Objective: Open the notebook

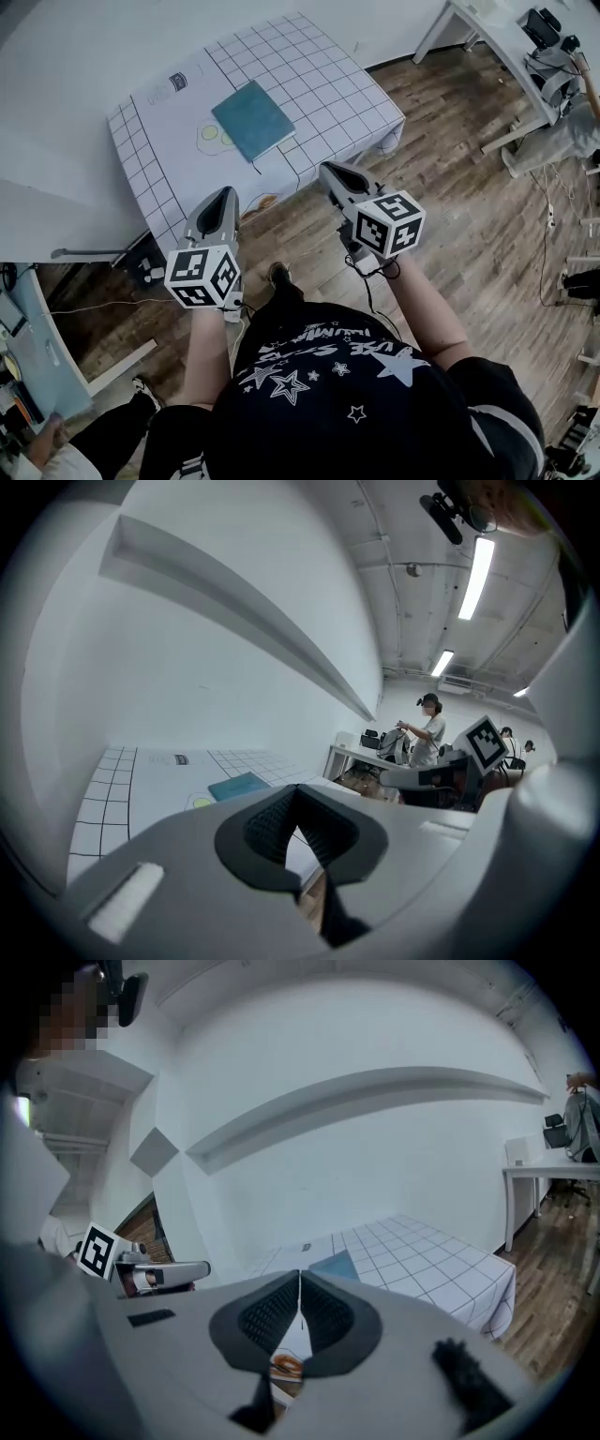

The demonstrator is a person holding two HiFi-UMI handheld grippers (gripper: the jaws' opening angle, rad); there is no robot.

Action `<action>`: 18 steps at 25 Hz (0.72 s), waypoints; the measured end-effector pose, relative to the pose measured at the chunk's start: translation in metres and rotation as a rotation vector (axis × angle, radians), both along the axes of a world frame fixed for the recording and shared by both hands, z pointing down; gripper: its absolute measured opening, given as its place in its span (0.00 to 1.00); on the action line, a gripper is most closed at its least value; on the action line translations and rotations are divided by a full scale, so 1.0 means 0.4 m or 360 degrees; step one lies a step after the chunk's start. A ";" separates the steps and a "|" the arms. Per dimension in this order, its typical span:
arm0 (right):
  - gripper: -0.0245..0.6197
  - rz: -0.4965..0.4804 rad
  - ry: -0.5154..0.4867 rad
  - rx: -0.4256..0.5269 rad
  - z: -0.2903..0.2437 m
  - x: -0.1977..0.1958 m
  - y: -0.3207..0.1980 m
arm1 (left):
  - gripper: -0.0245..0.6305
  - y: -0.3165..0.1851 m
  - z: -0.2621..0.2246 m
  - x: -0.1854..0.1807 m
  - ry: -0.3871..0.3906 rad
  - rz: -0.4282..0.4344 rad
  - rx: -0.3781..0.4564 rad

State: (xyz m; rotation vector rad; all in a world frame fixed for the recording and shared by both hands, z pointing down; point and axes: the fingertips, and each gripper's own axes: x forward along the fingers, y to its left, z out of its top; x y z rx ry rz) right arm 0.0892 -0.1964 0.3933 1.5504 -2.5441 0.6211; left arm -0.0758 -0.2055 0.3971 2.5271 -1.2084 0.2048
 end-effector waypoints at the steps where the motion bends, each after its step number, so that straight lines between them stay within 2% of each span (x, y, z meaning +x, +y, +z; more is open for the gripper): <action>1: 0.06 0.0004 0.0004 -0.0002 0.000 -0.005 -0.022 | 0.05 -0.026 0.001 -0.014 0.0011 -0.0015 -0.0004; 5: 0.06 0.0034 0.0020 -0.0021 0.007 -0.014 -0.099 | 0.05 -0.111 0.005 -0.043 0.0033 -0.0028 0.0000; 9: 0.06 0.0090 0.0032 -0.0031 0.011 -0.007 -0.157 | 0.05 -0.171 0.021 -0.036 0.0030 0.0025 -0.0011; 18: 0.06 0.0181 0.0013 -0.0037 0.022 0.072 -0.219 | 0.05 -0.215 0.065 0.070 -0.0052 0.0162 -0.0046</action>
